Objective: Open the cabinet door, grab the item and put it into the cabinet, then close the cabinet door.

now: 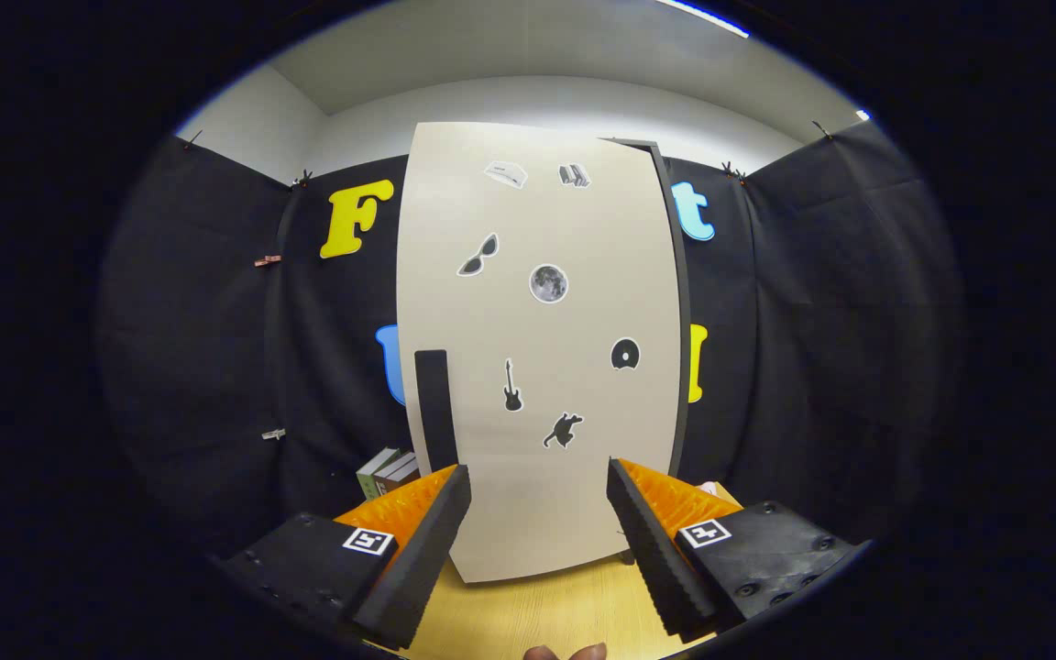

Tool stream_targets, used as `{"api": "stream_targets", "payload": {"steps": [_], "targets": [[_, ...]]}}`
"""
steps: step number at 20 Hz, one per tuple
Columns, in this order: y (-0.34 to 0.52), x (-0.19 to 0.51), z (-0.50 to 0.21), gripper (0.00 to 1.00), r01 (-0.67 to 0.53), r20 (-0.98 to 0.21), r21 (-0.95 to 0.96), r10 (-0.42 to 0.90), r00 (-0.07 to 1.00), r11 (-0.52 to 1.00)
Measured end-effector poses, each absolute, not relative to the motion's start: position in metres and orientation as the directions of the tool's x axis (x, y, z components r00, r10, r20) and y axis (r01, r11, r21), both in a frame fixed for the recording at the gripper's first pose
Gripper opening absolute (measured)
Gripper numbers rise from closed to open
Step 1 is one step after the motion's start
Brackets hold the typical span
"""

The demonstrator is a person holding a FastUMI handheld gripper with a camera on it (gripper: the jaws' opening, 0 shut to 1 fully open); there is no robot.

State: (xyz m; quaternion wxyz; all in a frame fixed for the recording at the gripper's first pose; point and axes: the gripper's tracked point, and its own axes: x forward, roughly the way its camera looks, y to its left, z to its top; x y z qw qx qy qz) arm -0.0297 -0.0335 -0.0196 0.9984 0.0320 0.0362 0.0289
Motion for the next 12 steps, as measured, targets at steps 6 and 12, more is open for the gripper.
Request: {"api": "stream_targets", "payload": {"steps": [6,12], "targets": [[-0.0307,-0.0326,-0.0175,0.97,-0.063,-0.064,0.059,0.067,0.996,0.996],[-0.0328,-0.0344,-0.0199,0.97,-0.058,-0.068,0.068,0.063,0.996,0.996]]}}
